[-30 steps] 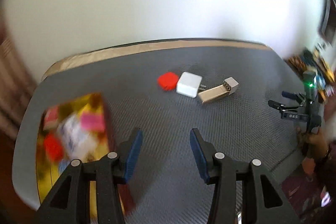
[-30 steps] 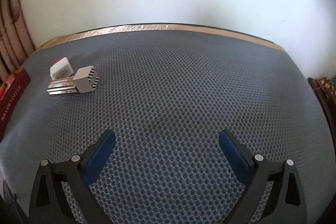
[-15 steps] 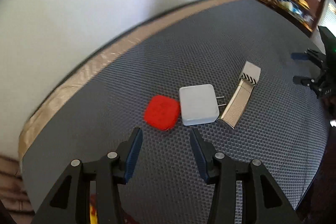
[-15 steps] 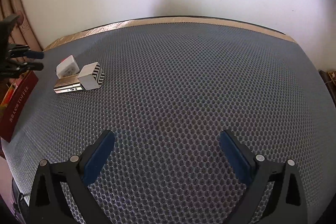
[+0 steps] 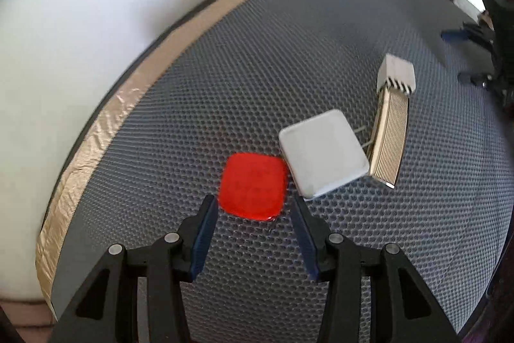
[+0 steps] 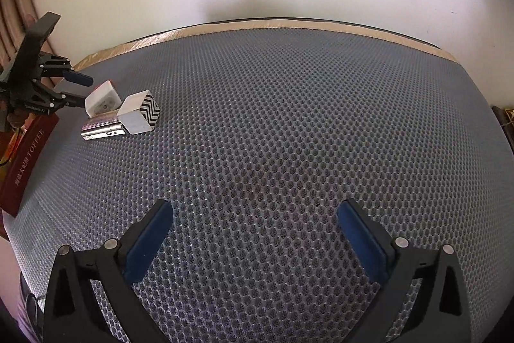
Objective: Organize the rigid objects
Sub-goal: 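Move the left gripper to the red square case and grasp it, then carry the red square case into the tin and release it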
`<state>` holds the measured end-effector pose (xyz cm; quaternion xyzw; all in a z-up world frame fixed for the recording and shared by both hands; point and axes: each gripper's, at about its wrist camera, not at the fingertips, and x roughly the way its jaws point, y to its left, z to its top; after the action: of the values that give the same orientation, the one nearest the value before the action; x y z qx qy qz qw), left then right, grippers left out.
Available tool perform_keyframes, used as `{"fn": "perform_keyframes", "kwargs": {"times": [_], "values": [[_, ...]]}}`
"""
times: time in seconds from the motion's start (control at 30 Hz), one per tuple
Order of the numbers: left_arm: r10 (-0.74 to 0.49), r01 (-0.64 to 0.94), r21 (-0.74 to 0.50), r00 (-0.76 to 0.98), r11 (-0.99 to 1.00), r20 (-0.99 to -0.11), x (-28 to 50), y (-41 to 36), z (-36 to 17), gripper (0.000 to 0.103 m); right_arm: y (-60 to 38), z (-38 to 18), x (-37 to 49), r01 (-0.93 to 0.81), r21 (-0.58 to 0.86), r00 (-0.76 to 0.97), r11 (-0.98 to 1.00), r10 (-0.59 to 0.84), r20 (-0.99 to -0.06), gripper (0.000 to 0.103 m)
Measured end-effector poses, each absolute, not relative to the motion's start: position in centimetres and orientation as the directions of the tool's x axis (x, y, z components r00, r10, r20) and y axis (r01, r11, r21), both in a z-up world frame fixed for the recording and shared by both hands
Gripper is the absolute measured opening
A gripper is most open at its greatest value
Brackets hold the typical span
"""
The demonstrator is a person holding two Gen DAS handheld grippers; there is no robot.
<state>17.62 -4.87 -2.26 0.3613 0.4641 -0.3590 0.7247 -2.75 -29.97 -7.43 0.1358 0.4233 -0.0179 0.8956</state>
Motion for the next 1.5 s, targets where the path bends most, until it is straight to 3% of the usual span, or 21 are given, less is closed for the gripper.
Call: {"fn": "perform_keyframes", "kwargs": {"times": [0.23, 0.4, 0.63, 0.73, 1.1, 1.37, 1.5], "values": [[-0.193, 0.866, 0.178, 0.296, 0.468, -0.935, 20.3, -5.2, -3.4, 0.049, -29.7, -7.6, -2.2, 0.150, 0.219, 0.636, 0.964, 0.075, -0.768, 0.103], [-0.242, 0.818, 0.022, 0.196, 0.575, -0.950, 23.9, -4.2, -4.5, 0.048, -29.8, -7.6, -2.1, 0.147, 0.221, 0.637, 0.964, 0.079, -0.767, 0.103], [-0.187, 0.684, 0.098, 0.330, 0.723, -0.925, 23.0, -3.5, -4.1, 0.048, -30.2, -7.4, -2.9, 0.146, 0.231, 0.643, 0.962, 0.085, -0.761, 0.103], [-0.144, 0.582, 0.138, 0.413, 0.802, -0.899, 21.0, -2.6, -2.5, 0.048, -30.3, -7.3, -2.9, 0.146, 0.235, 0.645, 0.961, 0.088, -0.759, 0.103], [-0.136, 0.246, 0.002, 0.546, 0.969, -0.826, 9.1, 7.5, 4.8, 0.048, -30.5, -7.4, -3.1, 0.145, 0.221, 0.641, 0.964, 0.078, -0.764, 0.103], [0.013, -0.045, -0.014, 0.568, 0.999, -0.823, -2.2, 16.0, 6.0, 0.048, -30.1, -7.5, -2.9, 0.150, 0.194, 0.631, 0.970, 0.057, -0.774, 0.102], [0.070, -0.116, 0.004, 0.564, 0.993, -0.823, -3.8, 18.7, 5.3, 0.048, -29.8, -7.4, -2.7, 0.152, 0.175, 0.624, 0.973, 0.043, -0.780, 0.102]]}}
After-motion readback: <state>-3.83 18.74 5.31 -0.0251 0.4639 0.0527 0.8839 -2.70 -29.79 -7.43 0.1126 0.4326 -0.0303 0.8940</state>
